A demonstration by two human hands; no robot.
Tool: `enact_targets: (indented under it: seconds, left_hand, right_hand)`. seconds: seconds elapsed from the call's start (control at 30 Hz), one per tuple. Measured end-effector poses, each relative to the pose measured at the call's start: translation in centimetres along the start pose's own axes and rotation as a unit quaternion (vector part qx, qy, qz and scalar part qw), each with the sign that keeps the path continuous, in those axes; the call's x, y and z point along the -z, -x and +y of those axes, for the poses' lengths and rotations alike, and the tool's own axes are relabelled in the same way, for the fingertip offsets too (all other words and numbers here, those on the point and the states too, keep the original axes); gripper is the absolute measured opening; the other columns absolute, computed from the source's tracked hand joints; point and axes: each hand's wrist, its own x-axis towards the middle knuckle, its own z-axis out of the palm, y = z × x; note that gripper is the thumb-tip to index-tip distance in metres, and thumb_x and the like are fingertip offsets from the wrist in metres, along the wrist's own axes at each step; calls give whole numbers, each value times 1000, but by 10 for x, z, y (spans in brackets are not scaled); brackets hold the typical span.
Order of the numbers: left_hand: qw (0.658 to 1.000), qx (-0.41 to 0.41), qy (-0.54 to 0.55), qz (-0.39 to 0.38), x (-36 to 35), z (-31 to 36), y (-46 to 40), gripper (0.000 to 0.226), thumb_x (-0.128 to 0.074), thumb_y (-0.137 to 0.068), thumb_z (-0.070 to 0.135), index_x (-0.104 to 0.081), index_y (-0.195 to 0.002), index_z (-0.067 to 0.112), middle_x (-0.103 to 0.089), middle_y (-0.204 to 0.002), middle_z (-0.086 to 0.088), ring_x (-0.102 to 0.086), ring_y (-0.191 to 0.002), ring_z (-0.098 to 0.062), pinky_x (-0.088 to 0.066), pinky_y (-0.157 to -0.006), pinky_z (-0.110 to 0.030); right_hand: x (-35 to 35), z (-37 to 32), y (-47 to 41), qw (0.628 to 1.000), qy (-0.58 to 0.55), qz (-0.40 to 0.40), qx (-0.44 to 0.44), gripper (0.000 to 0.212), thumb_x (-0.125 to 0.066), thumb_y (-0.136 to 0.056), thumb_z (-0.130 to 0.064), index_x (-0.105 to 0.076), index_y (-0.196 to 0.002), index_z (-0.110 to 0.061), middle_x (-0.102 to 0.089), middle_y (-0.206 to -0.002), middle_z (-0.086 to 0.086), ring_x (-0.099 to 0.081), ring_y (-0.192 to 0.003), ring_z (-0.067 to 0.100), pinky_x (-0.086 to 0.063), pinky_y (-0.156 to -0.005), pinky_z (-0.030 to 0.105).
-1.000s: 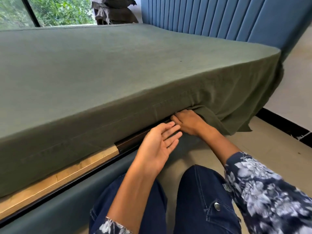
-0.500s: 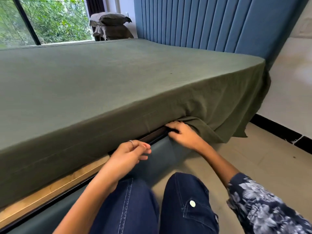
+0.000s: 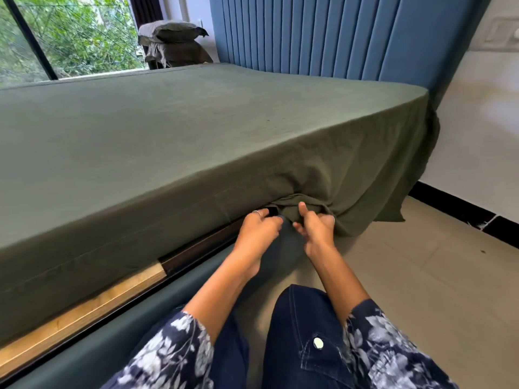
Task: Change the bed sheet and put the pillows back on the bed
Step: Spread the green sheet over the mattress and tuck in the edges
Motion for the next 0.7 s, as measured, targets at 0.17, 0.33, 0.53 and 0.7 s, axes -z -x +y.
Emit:
enact_targets:
  seconds: [0.17,0.33,0.53,0.7]
  left_hand:
    - [940,68,333,26,-26,15,-12,17,-47,-93,-7,-57,-105,2,-60,-97,-8,-57,-107,-19,-43,-100,-26]
    - [854,87,511,45,-39,12,-19,33,-44,-90,-8,-55,-120,-3,-57,-94,-9,-56,-94,-15,-42,-94,-25]
    - [813,103,573,20,-43,32,-32,23,-41,-88,-11,-55,-77,2,-54,-77,-8,-55,-75,-15,-47,-72,-23]
    - [810,100,578,3,-44,36,-57,26,-41,-87,-12,-55,-74,6,-56,-78,-5,-55,-79,-13,-44,-86,-21]
  right_hand:
    - [-15,-36,-6,993,19,29,114,27,-62,-84,5,-46,-74,-15,-54,-74,4,-57,-39,-1,-54,-62,30]
    - [-30,-41,11,988,-148,-8,44,12,-51,-91,1,-57,-87,-8,-57,-84,7,-60,-83,18,-53,-71,25]
    - [-25,-45,23,962,-238,-122,-60,51,-42,-98,-30,-39,-140,-1,-43,-141,16,-46,-128,28,-38,-103,32]
    - [-38,-69,-3,938,-277,-185,-96,75,-47,-87,-63,-42,-136,-6,-56,-123,16,-58,-109,28,-43,-102,38]
